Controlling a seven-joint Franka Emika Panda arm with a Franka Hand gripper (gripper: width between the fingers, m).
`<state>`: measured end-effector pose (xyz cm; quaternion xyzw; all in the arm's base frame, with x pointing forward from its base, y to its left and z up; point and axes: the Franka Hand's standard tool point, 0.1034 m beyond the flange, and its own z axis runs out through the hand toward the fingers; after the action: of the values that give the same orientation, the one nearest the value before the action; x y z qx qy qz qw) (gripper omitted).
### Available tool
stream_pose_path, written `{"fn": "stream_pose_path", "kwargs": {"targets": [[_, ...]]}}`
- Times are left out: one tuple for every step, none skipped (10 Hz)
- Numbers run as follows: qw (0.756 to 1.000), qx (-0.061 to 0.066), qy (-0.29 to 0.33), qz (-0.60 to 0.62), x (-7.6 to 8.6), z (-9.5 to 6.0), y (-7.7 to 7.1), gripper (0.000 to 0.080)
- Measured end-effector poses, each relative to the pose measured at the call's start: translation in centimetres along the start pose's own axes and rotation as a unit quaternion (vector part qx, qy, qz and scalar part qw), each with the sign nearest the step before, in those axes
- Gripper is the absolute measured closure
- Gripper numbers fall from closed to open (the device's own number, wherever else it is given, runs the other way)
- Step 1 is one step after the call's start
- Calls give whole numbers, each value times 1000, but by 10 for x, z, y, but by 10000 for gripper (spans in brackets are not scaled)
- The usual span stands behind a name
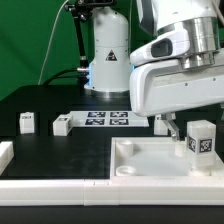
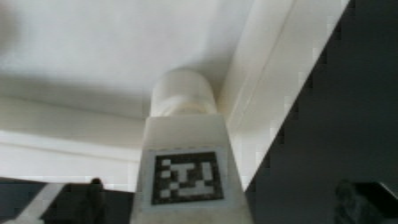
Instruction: Assemble one leg
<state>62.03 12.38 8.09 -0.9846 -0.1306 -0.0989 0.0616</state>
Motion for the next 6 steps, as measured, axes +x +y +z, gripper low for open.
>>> {"fn": "stream_pose_path", "kwargs": {"targets": [[1000,6,-24,1,3,-2,2,150],[997,16,-72,-2,0,-3,1,150],[997,18,-77,-3,7,-5,2,150],[998,13,-61,-2,12,-6,6,150],[998,12,-57,-5,13,-6,8,150],[998,12,-57,-5,13,-6,8,150]]}}
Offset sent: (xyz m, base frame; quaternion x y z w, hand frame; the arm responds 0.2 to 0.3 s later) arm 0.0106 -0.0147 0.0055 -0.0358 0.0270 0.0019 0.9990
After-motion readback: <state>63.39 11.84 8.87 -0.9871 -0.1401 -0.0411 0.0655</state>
